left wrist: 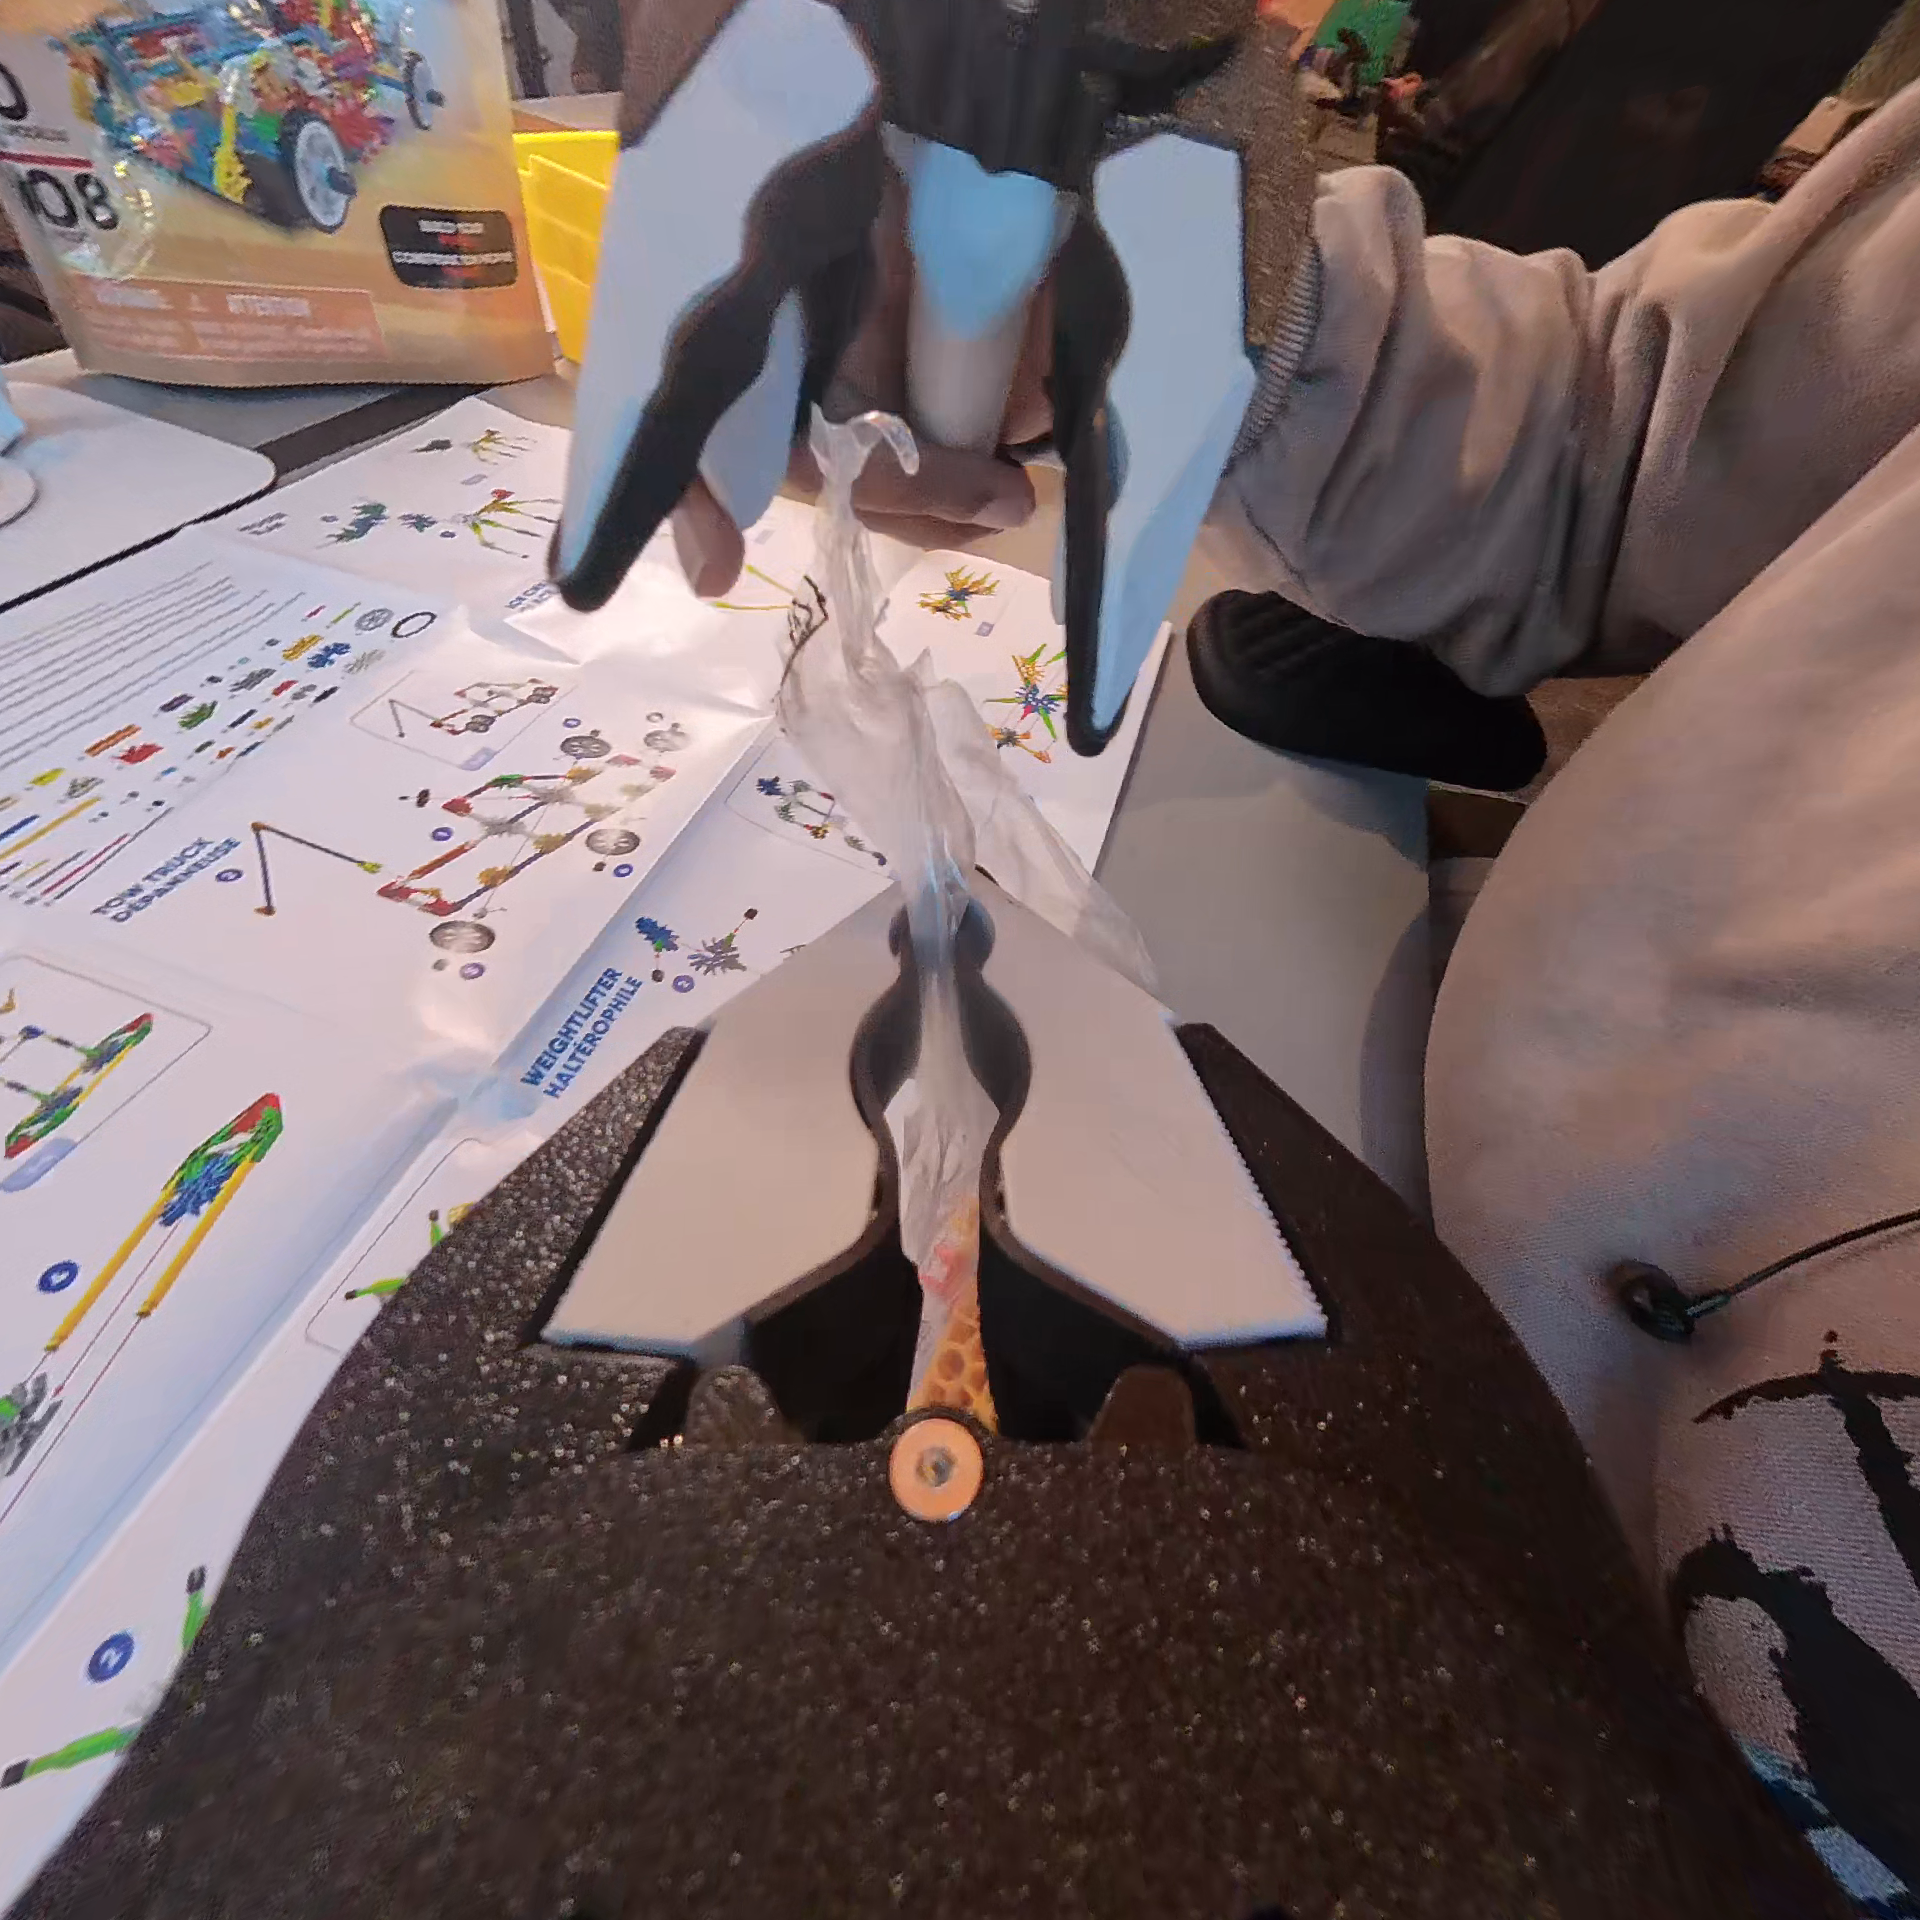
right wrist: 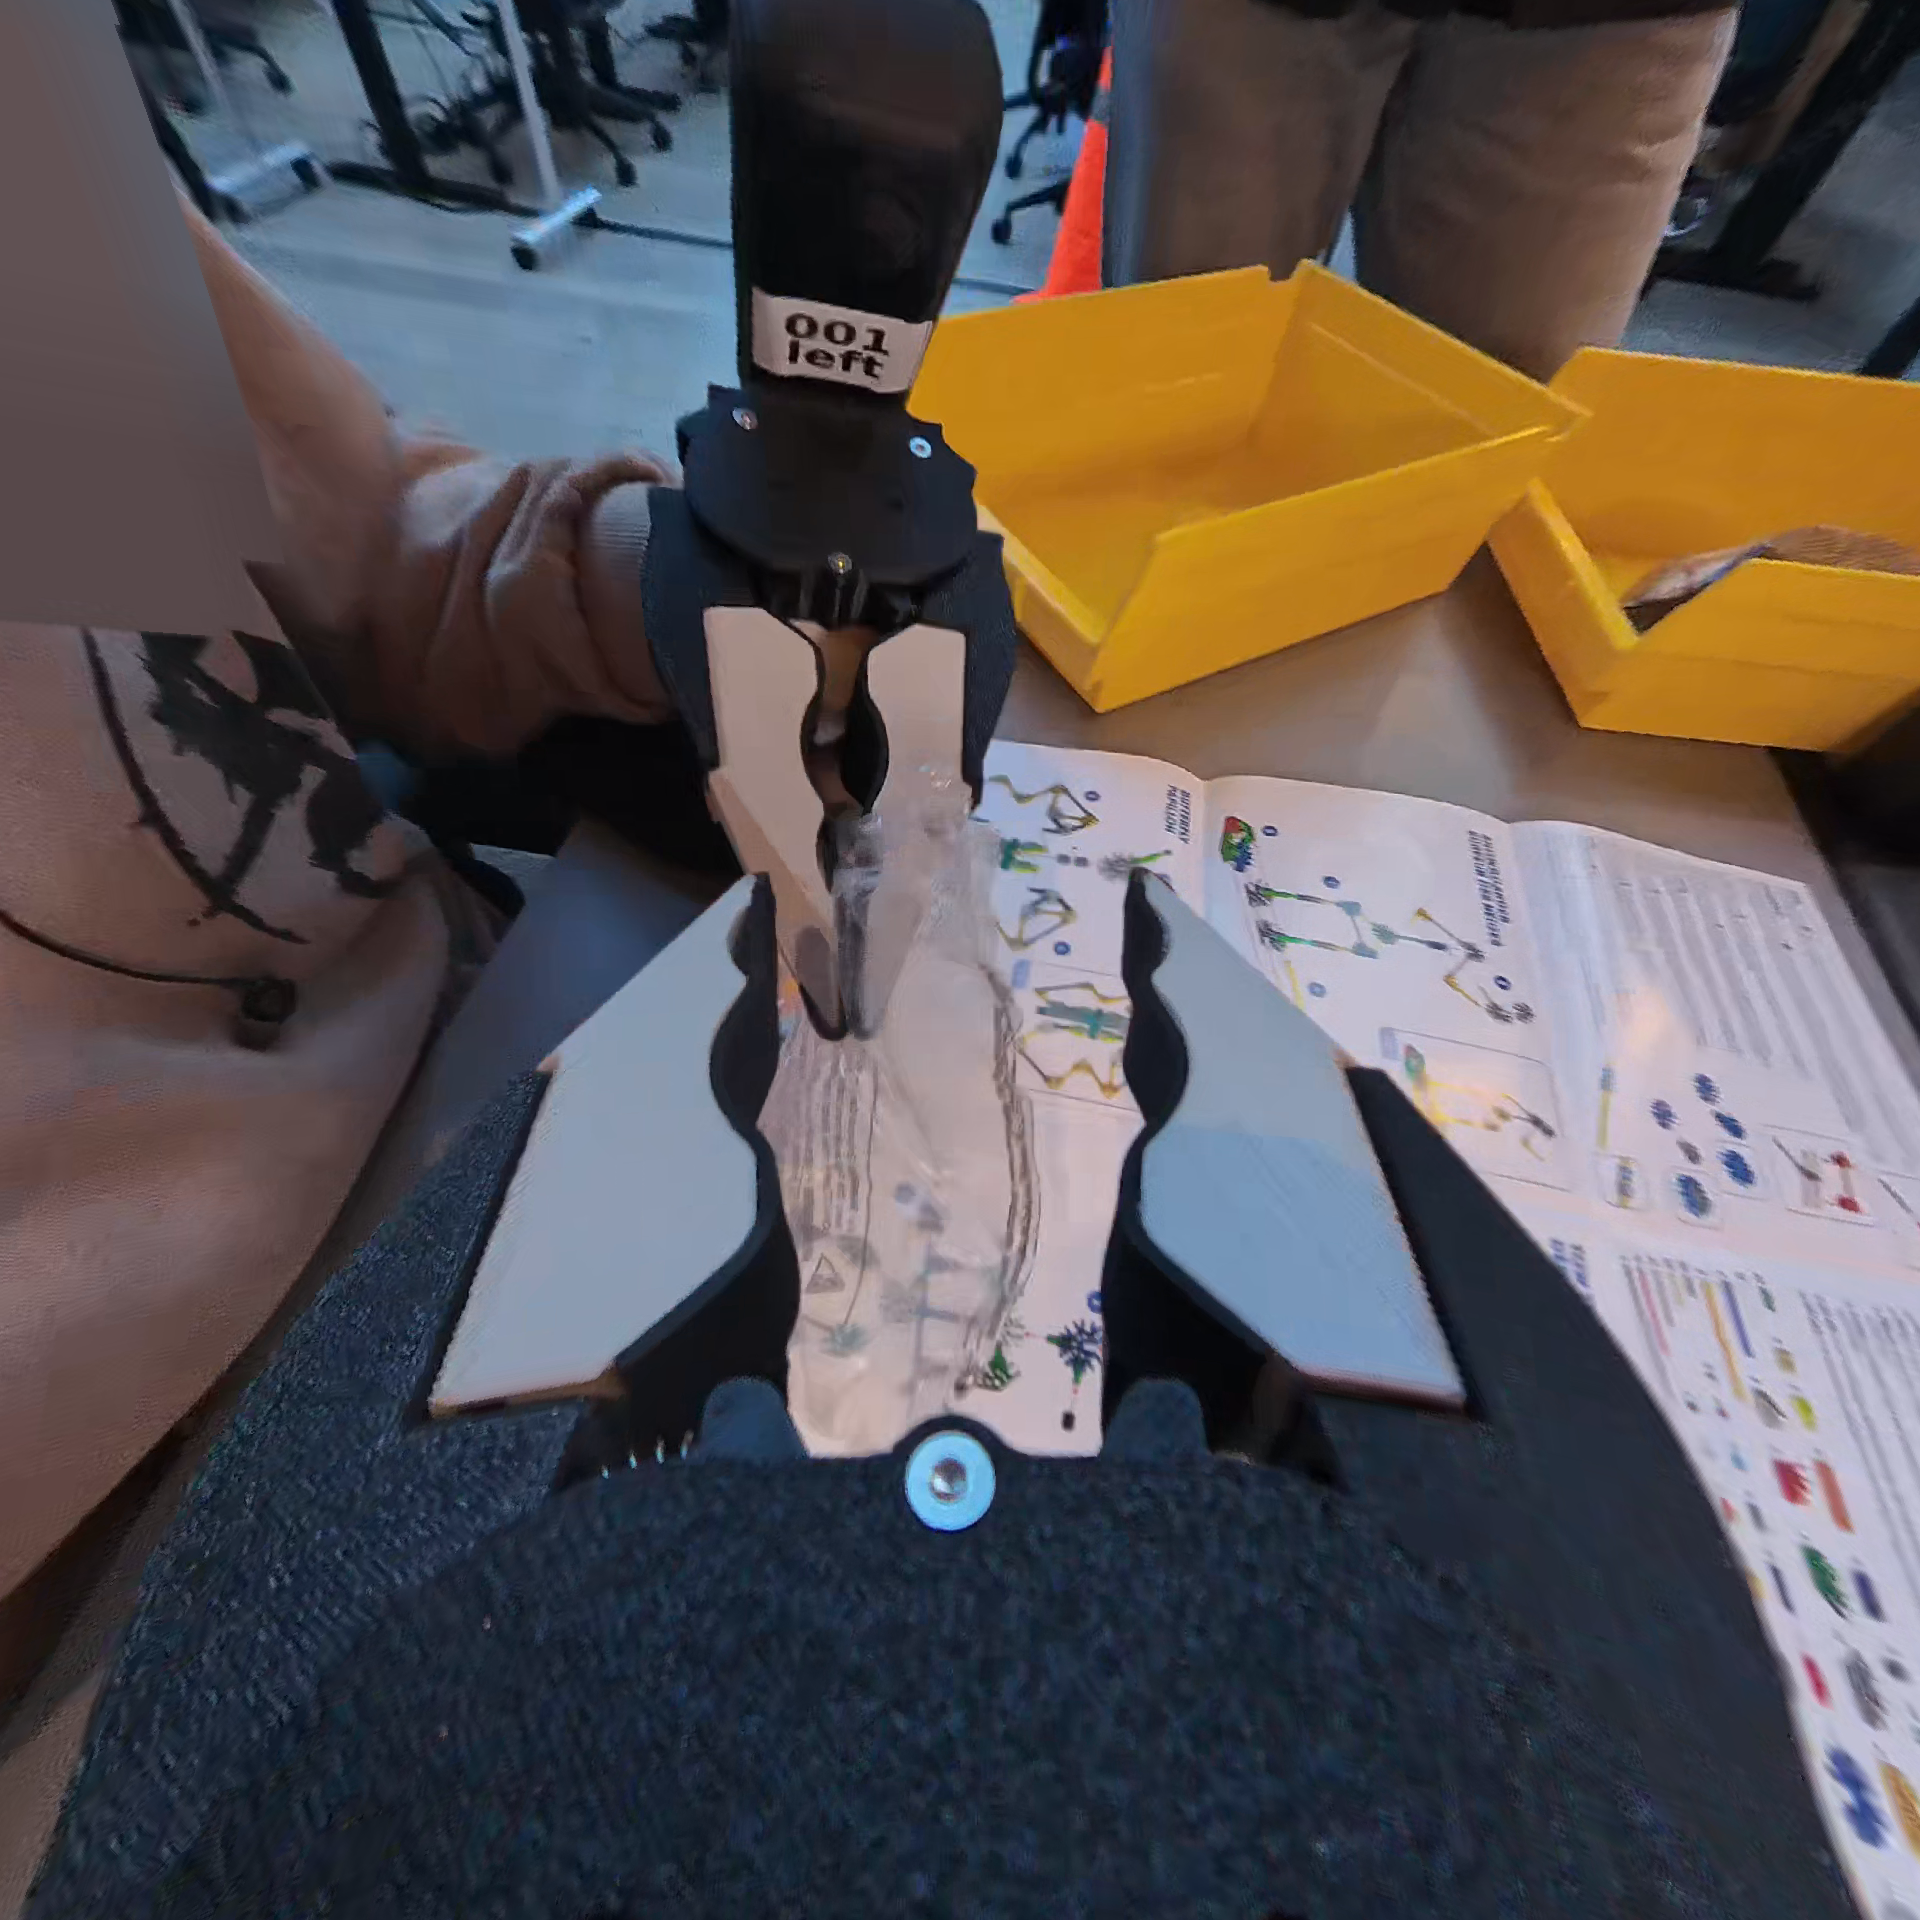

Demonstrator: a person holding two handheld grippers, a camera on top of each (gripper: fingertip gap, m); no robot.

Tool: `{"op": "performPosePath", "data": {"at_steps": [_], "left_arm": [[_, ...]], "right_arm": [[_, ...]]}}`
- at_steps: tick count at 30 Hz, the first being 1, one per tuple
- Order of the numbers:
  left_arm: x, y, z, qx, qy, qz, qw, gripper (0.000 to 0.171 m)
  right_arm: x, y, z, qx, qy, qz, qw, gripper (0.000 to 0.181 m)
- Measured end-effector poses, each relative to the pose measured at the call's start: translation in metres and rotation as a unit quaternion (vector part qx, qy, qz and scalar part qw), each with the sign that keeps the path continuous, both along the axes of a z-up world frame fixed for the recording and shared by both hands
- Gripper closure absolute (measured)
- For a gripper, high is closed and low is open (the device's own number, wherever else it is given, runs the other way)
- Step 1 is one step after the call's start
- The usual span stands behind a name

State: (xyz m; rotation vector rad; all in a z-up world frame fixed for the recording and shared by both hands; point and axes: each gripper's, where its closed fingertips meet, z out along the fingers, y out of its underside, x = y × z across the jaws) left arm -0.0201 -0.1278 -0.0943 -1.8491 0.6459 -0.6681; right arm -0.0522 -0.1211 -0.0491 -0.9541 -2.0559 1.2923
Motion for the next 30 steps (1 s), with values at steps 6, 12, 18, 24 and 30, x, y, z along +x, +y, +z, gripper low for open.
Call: {"op": "performPosePath", "data": {"at_steps": [6, 12, 18, 24, 30], "left_arm": [[-0.002, -0.007, -0.003, -0.001, -0.008, 0.004, 1.000, 0.168], [0.004, -0.001, 0.011, 0.026, -0.033, 0.001, 0.999, 0.145], [0.021, 0.006, 0.003, 0.045, 0.028, -0.001, 0.999, 0.171], [0.029, 0.004, -0.009, 0.068, 0.096, -0.003, 0.993, 0.171], [0.044, -0.005, -0.023, 0.051, 0.103, -0.049, 0.992, 0.171]], "right_arm": [[0.010, -0.010, -0.009, -0.026, -0.025, 0.030, 0.999, 0.181], [0.021, -0.012, -0.016, -0.055, -0.012, -0.009, 0.998, 0.181], [0.030, 0.002, -0.024, -0.046, -0.001, -0.066, 0.997, 0.181], [0.029, 0.003, -0.044, 0.013, -0.008, -0.121, 0.992, 0.181], [0.020, -0.003, -0.067, 0.075, -0.009, -0.155, 0.985, 0.181]]}}
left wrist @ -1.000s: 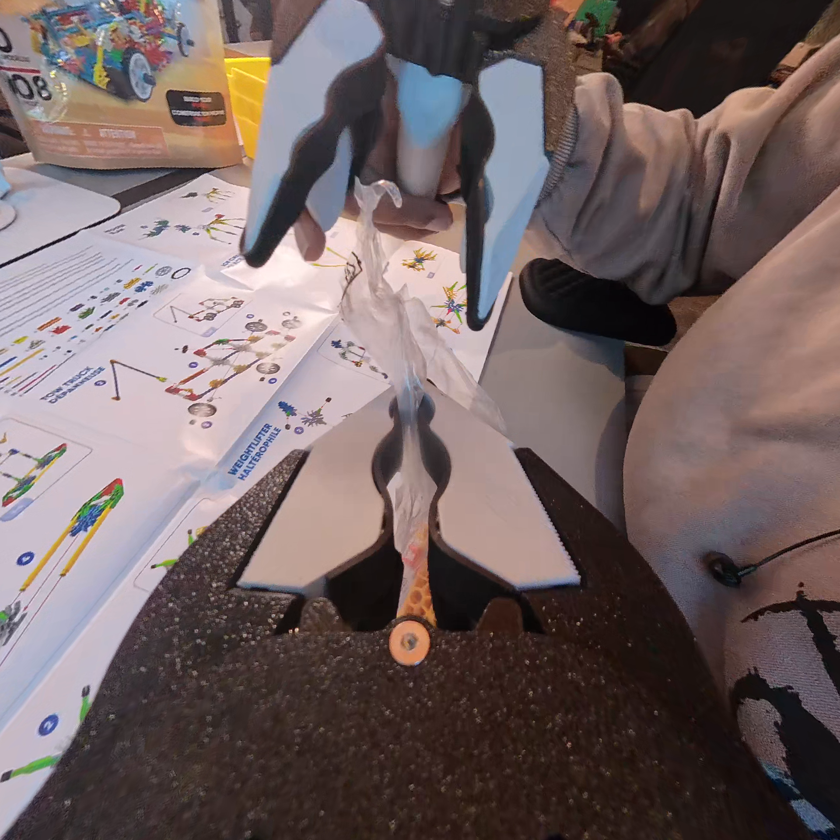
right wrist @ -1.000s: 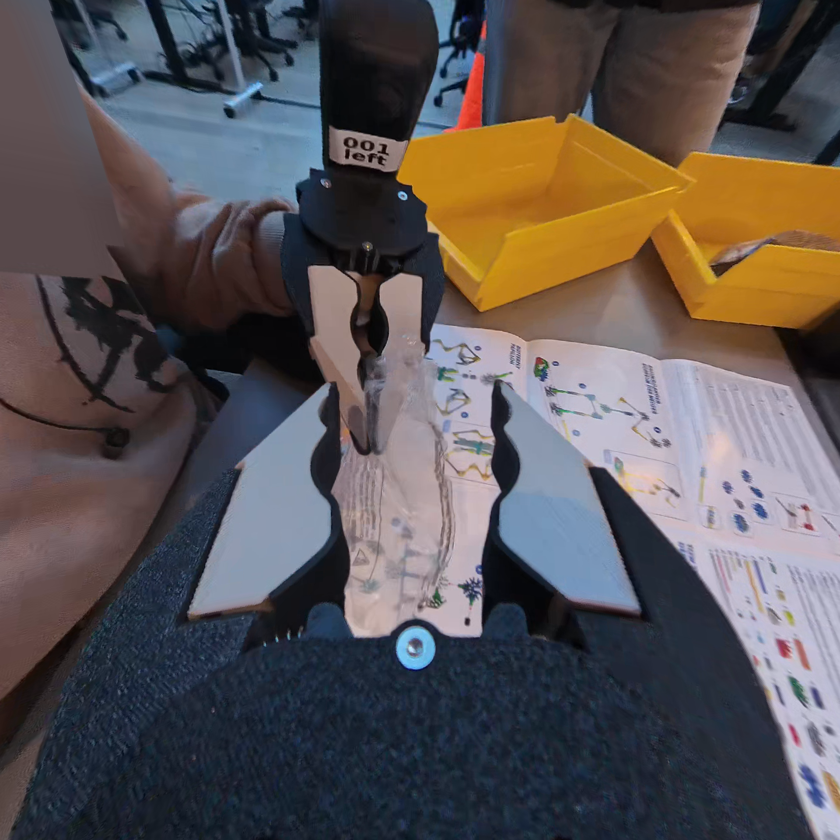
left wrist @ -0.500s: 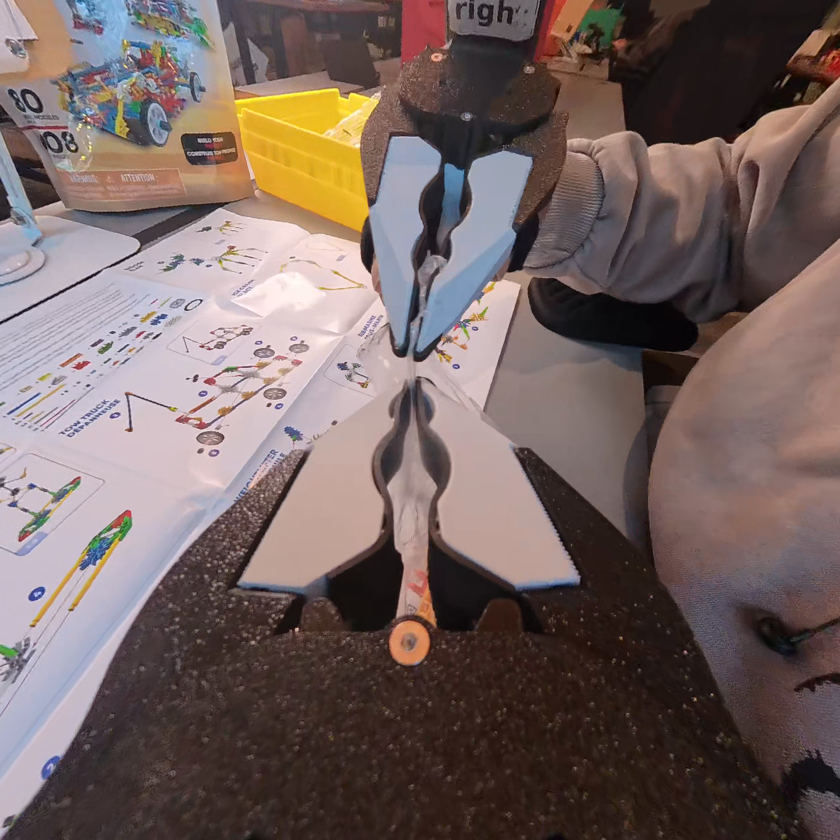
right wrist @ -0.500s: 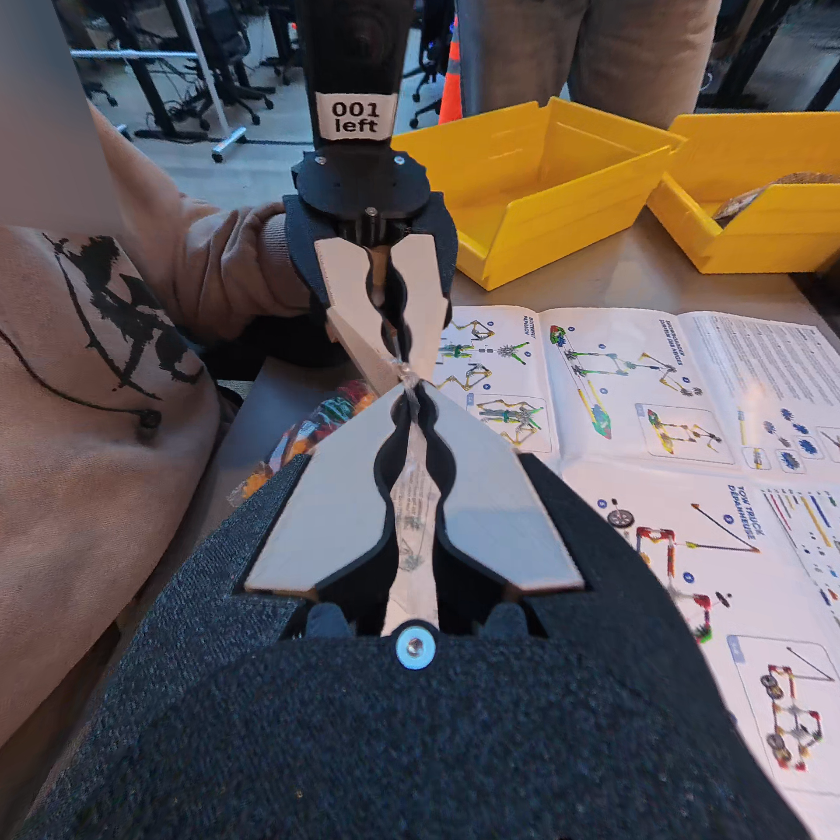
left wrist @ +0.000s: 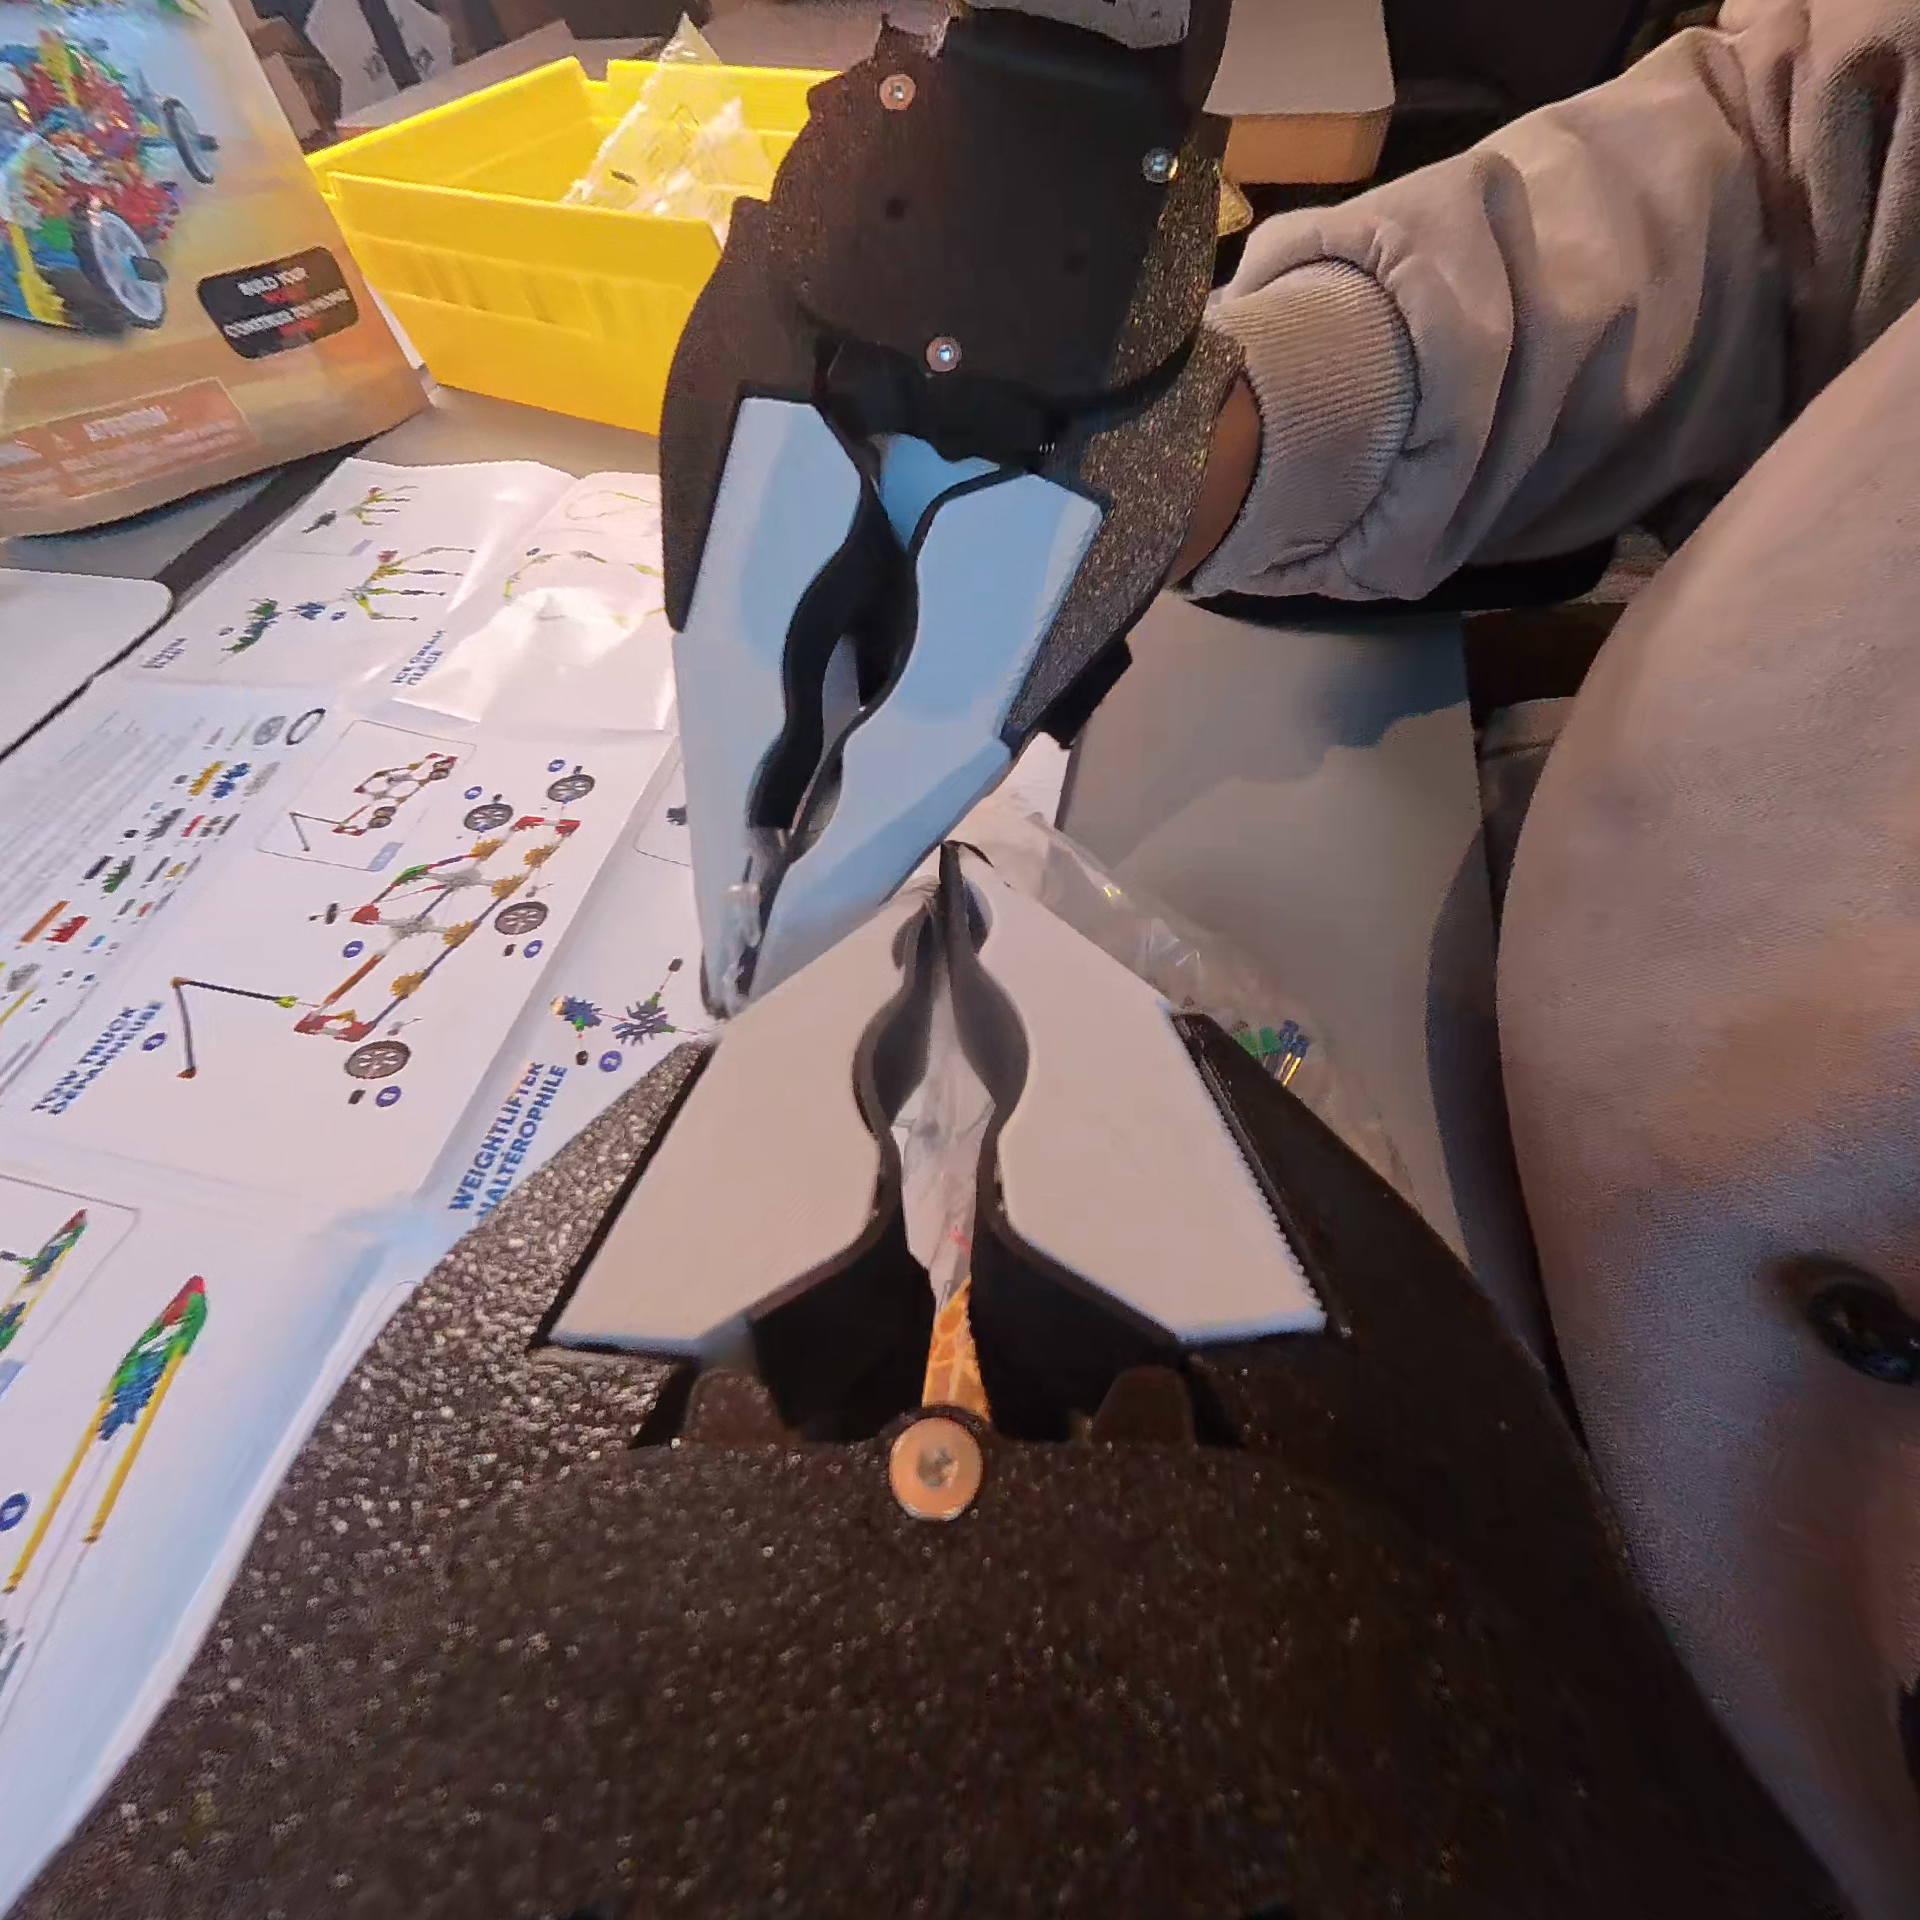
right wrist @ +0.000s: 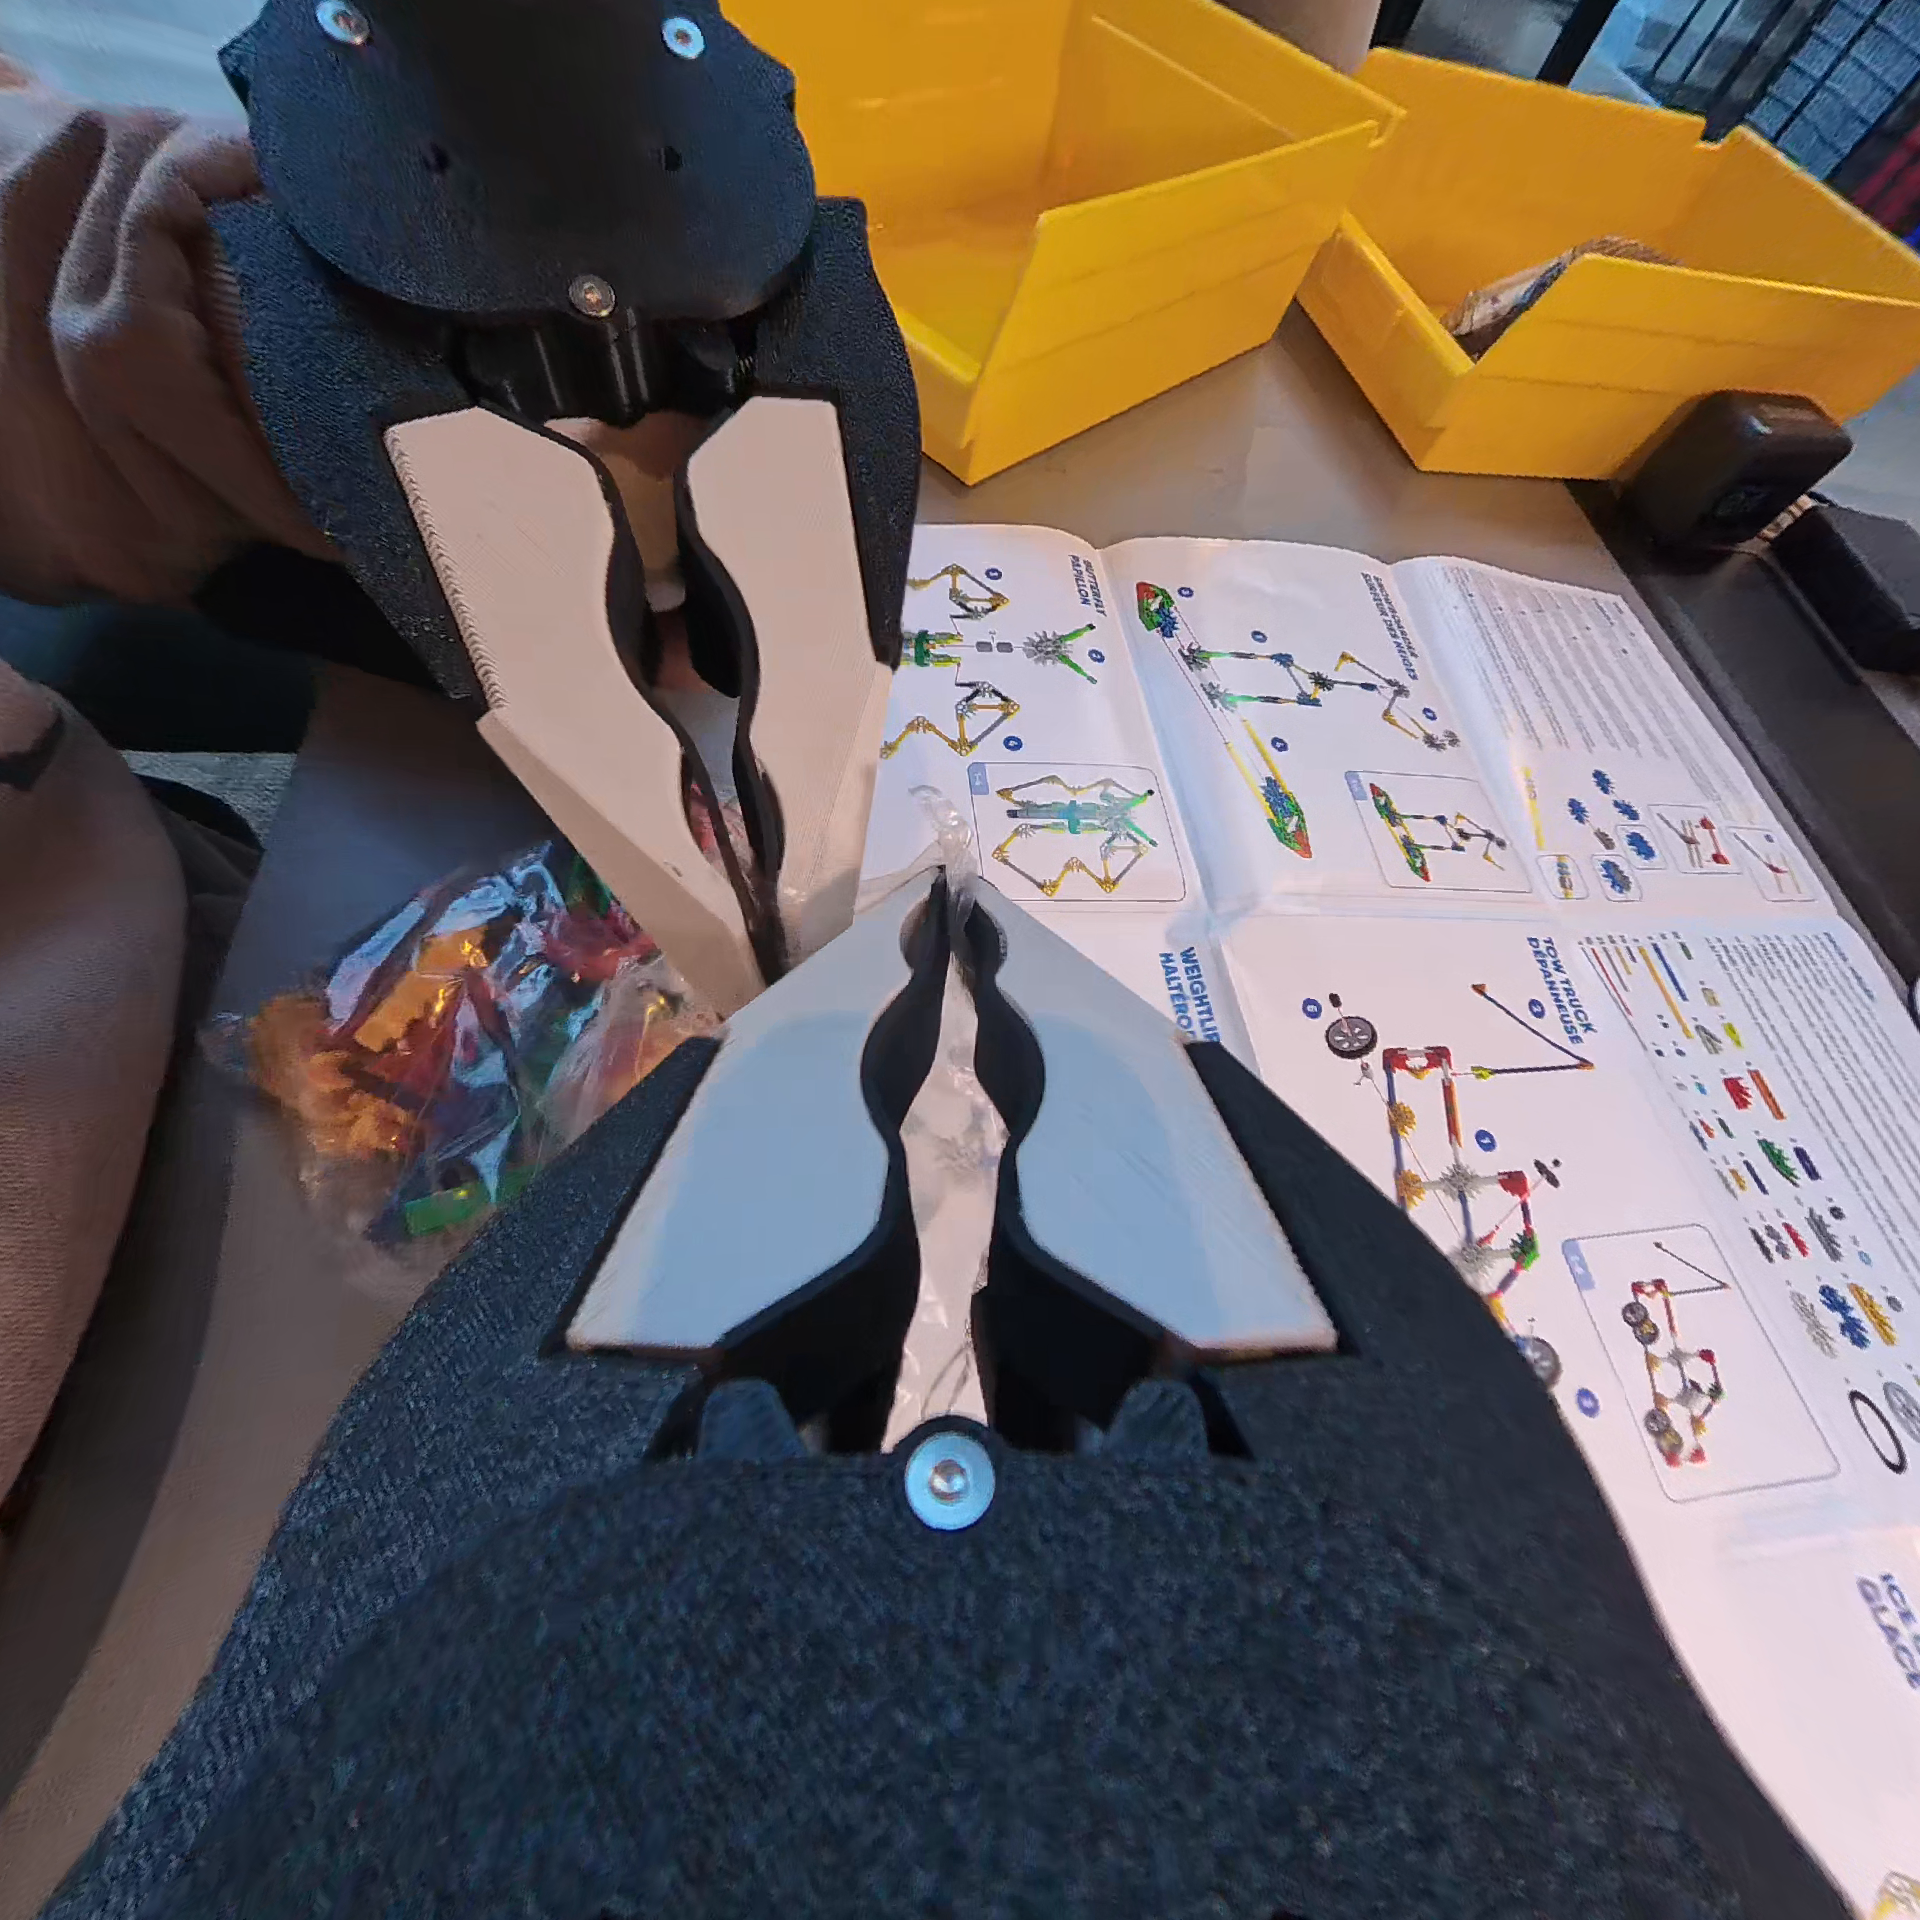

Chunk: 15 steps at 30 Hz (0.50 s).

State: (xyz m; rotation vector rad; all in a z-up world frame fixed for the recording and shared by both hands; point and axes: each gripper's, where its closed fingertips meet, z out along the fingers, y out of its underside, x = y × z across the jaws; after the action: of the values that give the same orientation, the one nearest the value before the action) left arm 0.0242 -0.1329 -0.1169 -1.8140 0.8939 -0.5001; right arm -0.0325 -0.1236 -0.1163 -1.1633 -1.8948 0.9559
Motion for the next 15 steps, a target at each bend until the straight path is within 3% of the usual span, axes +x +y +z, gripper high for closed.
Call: {"op": "performPosePath", "data": {"at_steps": [11, 15], "left_arm": [[0.011, -0.012, -0.003, -0.010, -0.003, -0.052, 0.999, 0.171], [0.009, -0.015, -0.001, -0.032, -0.062, -0.064, 0.995, 0.171]], "right_arm": [[-0.019, 0.001, -0.005, -0.015, 0.028, -0.014, 0.999, 0.181], [-0.016, 0.009, 0.000, -0.075, 0.041, -0.034, 0.996, 0.181]]}}
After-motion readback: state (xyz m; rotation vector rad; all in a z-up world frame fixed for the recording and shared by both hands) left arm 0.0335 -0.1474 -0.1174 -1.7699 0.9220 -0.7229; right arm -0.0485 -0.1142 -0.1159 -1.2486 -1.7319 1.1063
